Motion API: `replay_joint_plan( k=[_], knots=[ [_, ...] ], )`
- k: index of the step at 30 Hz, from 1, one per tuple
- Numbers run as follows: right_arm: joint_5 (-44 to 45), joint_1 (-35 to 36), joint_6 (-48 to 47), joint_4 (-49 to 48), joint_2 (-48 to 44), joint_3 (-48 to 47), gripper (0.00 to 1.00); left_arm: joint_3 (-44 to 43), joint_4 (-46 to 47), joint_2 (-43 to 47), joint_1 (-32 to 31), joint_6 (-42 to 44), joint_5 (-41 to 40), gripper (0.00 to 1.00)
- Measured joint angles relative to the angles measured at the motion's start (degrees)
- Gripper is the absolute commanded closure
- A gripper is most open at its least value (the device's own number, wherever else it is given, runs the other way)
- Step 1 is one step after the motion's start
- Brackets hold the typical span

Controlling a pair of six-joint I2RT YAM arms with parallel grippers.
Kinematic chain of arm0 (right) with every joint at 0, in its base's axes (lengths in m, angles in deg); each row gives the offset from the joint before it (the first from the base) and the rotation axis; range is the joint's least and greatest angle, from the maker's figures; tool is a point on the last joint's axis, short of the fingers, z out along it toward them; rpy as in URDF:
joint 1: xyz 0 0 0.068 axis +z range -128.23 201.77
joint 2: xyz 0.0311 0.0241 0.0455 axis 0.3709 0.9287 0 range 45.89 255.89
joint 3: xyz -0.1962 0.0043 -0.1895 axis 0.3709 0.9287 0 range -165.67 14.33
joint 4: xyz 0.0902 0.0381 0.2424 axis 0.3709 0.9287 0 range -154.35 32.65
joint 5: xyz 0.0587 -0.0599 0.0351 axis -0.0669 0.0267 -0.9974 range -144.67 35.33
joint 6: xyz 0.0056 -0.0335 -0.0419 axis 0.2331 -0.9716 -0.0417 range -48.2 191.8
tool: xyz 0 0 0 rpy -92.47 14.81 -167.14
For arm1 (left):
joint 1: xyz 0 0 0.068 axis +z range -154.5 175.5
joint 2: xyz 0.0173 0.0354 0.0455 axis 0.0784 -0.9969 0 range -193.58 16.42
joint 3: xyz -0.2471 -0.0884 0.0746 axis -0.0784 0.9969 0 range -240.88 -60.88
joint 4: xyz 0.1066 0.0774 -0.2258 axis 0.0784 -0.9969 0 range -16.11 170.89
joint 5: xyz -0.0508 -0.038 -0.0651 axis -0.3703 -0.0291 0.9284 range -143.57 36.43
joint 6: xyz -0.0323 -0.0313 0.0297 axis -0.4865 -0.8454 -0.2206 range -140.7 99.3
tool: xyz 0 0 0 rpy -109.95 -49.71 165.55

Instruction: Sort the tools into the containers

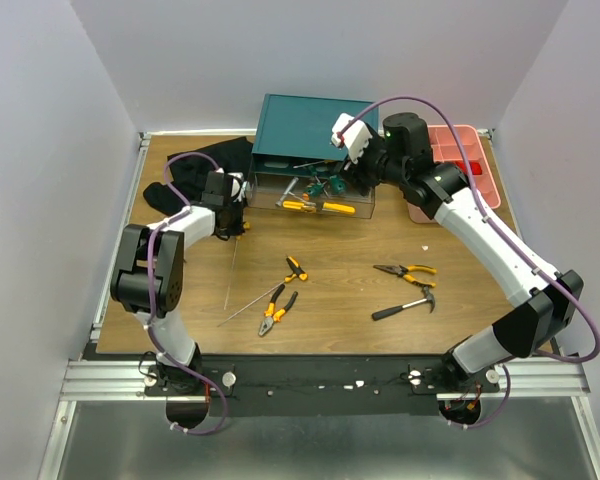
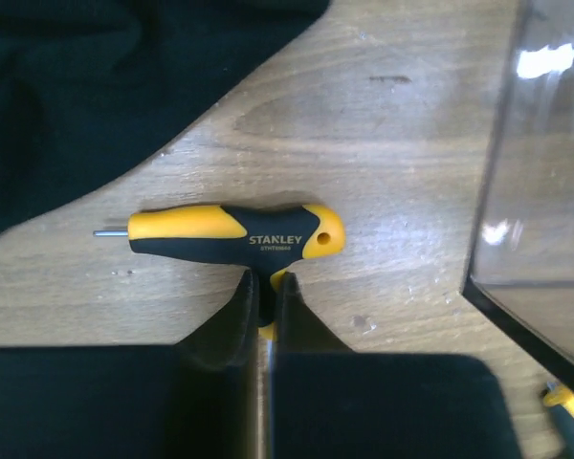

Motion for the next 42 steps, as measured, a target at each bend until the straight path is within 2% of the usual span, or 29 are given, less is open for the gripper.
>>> replay_joint_plan(
  k=[5,11,16,19,24,31,36,42],
  knots=[
    [0.35,-0.13,-0.04,-0.94,0.00,0.00,0.28,0.98,-2.25,1.97,0.15,0.76,0.31,1.00],
    [0.90,-0.50,-0.07,-1.75,0.00,0.00,0.28,1.05,-9.53,11.43,2.95,0.31,0.52,1.00],
    [1.40,-0.76,0.15,-2.47,0.15,0.00,0.28,-8.28,-16.09,16.20,8.68,-1.88,2.36,1.00],
    [1.79,-0.81,0.35,-2.78,0.44,0.00,0.28,-13.75,-16.04,17.75,10.08,-3.80,4.98,1.00],
    [3.45,-1.14,1.44,-2.89,0.52,0.00,0.28,-19.71,-11.74,17.97,8.66,-13.49,11.30,1.00],
    [5.07,-1.84,1.62,-2.71,0.52,0.02,0.28,-28.74,-4.46,8.57,2.16,-31.52,11.96,1.00],
    [6.60,-2.19,1.60,-2.27,0.52,0.02,0.28,-35.60,-5.57,1.90,-1.86,-43.71,9.38,1.00],
    [8.33,-2.25,1.57,-1.86,0.48,0.42,0.28,-47.91,-13.11,-4.24,-7.17,-55.08,1.70,1.00]
  ],
)
